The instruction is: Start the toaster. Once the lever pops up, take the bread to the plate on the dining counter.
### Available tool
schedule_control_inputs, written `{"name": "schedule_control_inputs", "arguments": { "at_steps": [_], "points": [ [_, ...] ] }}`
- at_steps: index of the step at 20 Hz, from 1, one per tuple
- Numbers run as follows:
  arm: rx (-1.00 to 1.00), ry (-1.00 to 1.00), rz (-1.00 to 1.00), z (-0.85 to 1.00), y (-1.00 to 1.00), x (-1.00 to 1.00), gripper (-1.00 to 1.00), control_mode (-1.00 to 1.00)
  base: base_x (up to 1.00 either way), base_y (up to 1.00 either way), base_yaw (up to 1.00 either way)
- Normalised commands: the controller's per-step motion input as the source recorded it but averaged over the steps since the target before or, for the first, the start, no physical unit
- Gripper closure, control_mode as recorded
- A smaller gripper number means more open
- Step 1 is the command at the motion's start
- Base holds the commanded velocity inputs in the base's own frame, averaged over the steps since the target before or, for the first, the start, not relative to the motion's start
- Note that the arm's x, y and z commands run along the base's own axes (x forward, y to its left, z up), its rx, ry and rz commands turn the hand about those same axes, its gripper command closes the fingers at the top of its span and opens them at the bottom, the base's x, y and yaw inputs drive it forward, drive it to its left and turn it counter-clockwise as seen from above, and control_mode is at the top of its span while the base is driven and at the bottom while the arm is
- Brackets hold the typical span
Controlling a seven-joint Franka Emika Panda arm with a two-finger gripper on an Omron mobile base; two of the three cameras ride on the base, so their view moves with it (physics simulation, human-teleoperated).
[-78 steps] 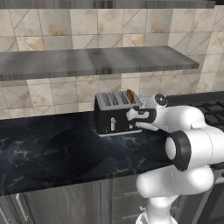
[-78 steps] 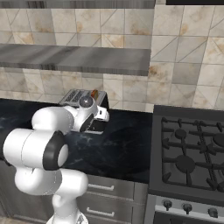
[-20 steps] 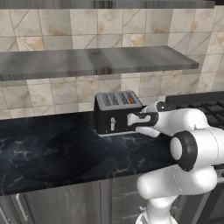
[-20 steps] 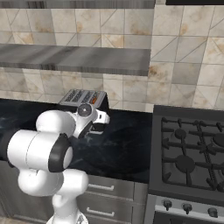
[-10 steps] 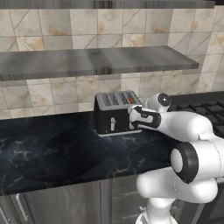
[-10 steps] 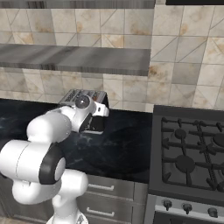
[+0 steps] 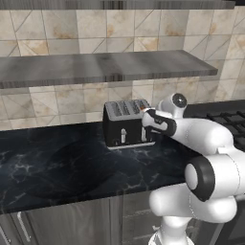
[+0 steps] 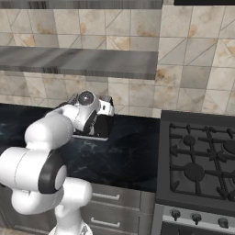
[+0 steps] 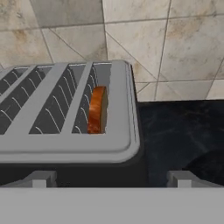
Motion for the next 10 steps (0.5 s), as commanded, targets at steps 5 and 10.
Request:
{"name": "schedule_control_inputs", "arguments": {
  "at_steps": [5, 10],
  "points": [
    [0.00, -0.01, 0.00, 0.07, 0.02, 0.22, -1.00, -1.00, 0.00, 0.00, 0.00],
    [0.00, -0.06, 0.00, 0.03, 0.07, 0.11, -1.00, -1.00, 0.00, 0.00, 0.00]
  ]
}}
